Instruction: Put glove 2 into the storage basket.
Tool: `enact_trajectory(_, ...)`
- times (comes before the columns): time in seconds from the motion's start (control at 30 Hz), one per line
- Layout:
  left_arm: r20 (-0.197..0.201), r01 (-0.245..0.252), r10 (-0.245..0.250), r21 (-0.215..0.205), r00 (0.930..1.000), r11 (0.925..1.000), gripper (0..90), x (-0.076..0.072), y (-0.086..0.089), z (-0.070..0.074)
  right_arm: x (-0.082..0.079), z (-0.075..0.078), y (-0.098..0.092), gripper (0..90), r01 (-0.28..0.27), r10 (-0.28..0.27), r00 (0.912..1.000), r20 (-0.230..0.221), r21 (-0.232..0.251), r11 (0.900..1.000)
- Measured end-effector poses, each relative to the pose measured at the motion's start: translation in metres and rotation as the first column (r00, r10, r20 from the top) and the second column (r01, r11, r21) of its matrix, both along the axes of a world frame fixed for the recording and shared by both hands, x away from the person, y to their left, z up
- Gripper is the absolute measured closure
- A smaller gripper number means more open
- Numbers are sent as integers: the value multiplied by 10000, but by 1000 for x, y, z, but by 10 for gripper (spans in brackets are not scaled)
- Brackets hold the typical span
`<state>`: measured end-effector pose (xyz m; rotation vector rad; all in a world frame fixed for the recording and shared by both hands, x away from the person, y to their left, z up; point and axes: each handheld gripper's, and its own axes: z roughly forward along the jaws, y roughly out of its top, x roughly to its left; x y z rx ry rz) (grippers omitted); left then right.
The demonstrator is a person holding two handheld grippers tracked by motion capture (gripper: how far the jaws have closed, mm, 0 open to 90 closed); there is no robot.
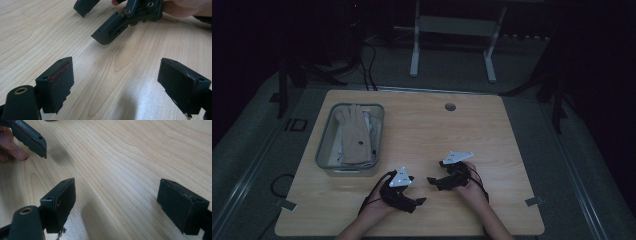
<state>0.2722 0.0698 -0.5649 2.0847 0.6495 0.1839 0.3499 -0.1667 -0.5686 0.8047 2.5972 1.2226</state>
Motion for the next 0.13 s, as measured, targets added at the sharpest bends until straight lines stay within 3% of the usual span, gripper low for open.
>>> enact_trajectory(0.13,-24,17,-17,-30,10000,10000,140,0,0,0,1,0,-1,153,96,-96,10000,-2,-9,10000)
